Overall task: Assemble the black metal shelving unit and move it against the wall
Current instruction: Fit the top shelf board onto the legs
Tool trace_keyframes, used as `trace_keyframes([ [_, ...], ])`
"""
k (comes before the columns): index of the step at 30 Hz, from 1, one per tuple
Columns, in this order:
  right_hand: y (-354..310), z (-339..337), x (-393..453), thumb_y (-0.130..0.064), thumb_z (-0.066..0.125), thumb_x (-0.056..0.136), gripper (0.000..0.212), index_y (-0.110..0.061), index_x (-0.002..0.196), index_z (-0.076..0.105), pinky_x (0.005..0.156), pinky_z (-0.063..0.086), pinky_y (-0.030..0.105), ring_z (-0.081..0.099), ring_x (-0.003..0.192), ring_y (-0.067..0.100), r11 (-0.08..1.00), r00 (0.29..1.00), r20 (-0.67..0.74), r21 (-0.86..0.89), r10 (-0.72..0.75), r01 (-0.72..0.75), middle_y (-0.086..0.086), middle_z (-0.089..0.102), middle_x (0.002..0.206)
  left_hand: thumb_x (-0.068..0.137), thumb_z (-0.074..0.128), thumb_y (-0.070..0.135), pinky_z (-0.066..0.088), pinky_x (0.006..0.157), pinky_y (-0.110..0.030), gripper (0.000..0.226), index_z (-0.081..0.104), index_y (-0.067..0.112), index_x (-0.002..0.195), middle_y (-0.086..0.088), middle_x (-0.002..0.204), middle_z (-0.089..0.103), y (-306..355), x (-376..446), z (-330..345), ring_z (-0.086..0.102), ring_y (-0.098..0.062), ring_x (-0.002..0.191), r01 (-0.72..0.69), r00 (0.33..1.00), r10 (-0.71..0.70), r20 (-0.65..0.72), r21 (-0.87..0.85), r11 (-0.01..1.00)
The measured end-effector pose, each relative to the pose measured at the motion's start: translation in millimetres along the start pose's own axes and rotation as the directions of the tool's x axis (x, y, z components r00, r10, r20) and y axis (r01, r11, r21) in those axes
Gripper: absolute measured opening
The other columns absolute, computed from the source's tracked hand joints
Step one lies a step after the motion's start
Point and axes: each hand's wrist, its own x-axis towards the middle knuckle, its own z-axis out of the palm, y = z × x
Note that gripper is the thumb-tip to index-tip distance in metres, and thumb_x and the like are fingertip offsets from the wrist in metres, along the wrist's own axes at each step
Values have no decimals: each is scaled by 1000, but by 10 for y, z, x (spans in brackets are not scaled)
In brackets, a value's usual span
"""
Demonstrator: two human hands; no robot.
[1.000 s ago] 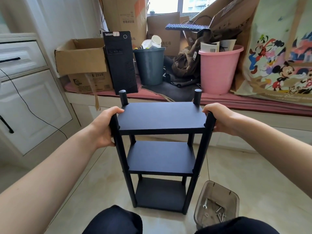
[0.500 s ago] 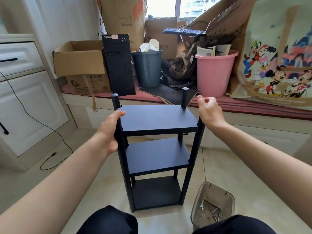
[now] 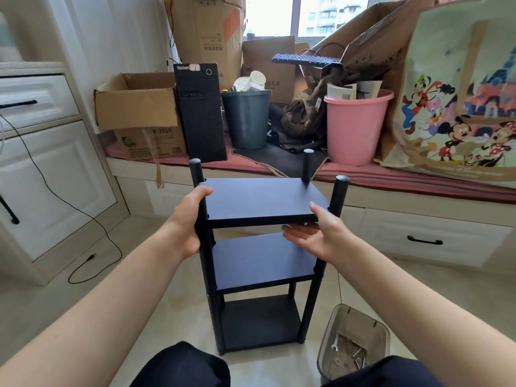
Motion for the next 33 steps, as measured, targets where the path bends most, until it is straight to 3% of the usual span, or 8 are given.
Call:
trace_keyframes([
  [12,-39,182,188,-7,51,102,9,-1,107,55,43,56,41,70,74,35,979,981,-6,70,-192,192,22,68,101,93,53,49,39,65,-37,27,59,24,99,-1,88,59,27,29,17,56,-21,80,-17,1000,17,10,0,1000],
  [20,-124,102,220,-8,51,102,11,1,106,55,48,58,42,72,72,34,975,975,24,-7,-221,221,21,69,97,92,58,54,46,69,-37,33,63,24,103,-2,91,65,-31,-73,60,62,-22,86,-11,999,12,39,-24,1000],
  [23,-213,67,255,-8,52,101,9,1,101,55,58,59,46,73,69,34,970,970,39,-45,-239,241,20,69,92,91,57,61,51,59,-34,37,72,27,89,1,77,73,-97,-140,59,72,-20,73,15,996,-11,86,-49,999],
  [25,-267,48,287,-9,52,101,11,2,101,55,70,58,50,71,76,35,966,968,43,-71,-245,248,21,69,93,88,51,70,48,55,-39,56,73,21,98,-3,92,75,-120,-148,28,71,-22,81,83,992,-74,98,-87,993],
  [28,-327,33,320,-11,53,101,14,2,107,55,71,56,49,70,85,36,960,964,47,-92,-261,264,22,68,100,92,39,74,41,69,-50,77,62,5,119,-11,114,71,-127,-126,-54,64,-24,97,166,981,-154,122,-93,982],
  [30,-343,16,342,-11,54,101,17,3,109,55,79,56,51,70,88,37,959,964,49,-103,-261,265,23,68,103,98,36,67,38,96,-64,73,59,1,118,-14,109,73,-132,-86,-118,65,-28,103,177,975,-166,145,-62,982],
  [31,-351,2,349,-11,54,101,17,3,109,55,80,56,52,71,88,37,959,965,53,-108,-256,261,23,69,103,100,38,63,37,107,-62,68,60,1,116,-14,104,74,-125,-51,-150,67,-29,100,155,982,-148,120,-49,987],
  [33,-374,-30,358,-10,52,102,16,4,108,55,74,58,50,73,85,36,962,968,74,-114,-239,247,23,70,100,102,45,52,49,101,-51,51,62,4,109,-13,103,73,-75,42,-222,70,-29,91,74,997,-74,-11,-14,997],
])
